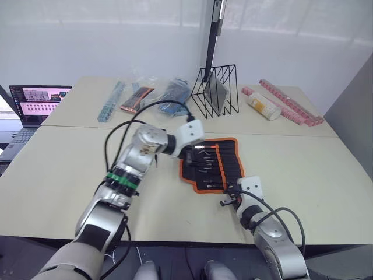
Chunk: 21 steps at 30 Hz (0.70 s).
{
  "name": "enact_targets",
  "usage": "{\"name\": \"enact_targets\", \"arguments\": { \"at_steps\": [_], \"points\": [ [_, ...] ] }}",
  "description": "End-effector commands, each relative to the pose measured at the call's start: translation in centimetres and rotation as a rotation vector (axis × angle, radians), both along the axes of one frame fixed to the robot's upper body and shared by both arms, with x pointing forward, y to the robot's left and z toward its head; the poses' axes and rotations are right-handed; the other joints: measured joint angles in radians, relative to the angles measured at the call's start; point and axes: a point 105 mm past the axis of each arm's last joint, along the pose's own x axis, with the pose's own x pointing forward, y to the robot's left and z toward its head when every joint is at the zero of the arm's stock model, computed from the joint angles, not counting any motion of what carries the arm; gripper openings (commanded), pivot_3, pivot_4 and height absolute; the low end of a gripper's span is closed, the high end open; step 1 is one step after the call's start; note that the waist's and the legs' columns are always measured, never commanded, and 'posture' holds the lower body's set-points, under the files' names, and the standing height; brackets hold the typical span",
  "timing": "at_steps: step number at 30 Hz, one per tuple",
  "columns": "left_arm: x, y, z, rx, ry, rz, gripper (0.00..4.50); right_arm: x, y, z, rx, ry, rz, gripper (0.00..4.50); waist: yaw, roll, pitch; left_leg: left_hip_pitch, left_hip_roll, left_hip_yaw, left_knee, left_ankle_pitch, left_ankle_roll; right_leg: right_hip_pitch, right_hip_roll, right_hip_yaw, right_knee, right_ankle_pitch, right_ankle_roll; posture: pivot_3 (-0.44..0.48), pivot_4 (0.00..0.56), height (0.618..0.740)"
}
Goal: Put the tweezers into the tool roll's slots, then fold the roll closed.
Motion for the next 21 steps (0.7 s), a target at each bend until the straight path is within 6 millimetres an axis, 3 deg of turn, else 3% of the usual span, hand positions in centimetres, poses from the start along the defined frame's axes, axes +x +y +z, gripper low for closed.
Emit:
{"name": "enact_targets", "arguments": {
  "at_steps": [1,6,9,12,17,21],
  "points": [
    [-1.2,5.1,0.8,-0.049,-0.021,0.121,4.46,-1.6,-0.7,-5.0,-0.025,0.227,0.005,0.00,-0.004,0.001,0.000,0.001,0.000,0.000,0.000,0.000,0.000,0.000,0.000,0.000,0.000,0.000,0.000,0.000,0.150,0.687],
    [-3.8,11.5,-1.2,-0.041,0.048,0.296,4.46,-1.4,-1.5,-4.7,-0.040,0.222,0.014,0.00,0.005,0.000,0.000,0.002,0.000,0.000,-0.001,0.000,0.000,0.001,-0.001,-0.001,0.001,0.000,0.000,0.000,0.150,0.687],
    [-6.4,15.3,-2.0,-0.098,0.083,0.442,4.46,-1.1,-2.0,-4.4,-0.054,0.211,0.028,0.00,0.012,0.000,0.000,0.003,0.000,0.001,-0.001,0.001,-0.001,0.002,-0.003,-0.001,0.000,0.000,0.000,0.000,0.150,0.687],
    [-8.9,17.9,-2.8,-0.119,0.095,0.557,4.46,-1.0,-2.4,-4.2,-0.068,0.208,0.044,0.00,0.015,-0.001,0.000,0.003,0.001,0.003,-0.001,0.001,-0.002,0.002,-0.004,-0.001,-0.001,0.000,-0.001,0.000,0.150,0.687],
    [-12.9,20.7,-4.2,-0.169,0.144,0.736,4.46,-0.7,-2.6,-4.2,-0.083,0.211,0.076,0.00,0.027,-0.004,-0.002,0.004,0.001,0.004,0.000,0.001,-0.002,0.002,-0.005,-0.001,-0.002,-0.001,-0.001,0.000,0.150,0.687],
    [-15.1,21.7,-4.5,-0.193,0.133,0.834,4.46,-0.2,-3.2,-4.2,-0.090,0.210,0.082,0.00,0.028,-0.007,-0.003,0.011,0.001,0.006,-0.002,0.000,-0.002,0.002,-0.010,-0.003,-0.002,-0.002,-0.004,0.000,0.150,0.687]
  ]
}}
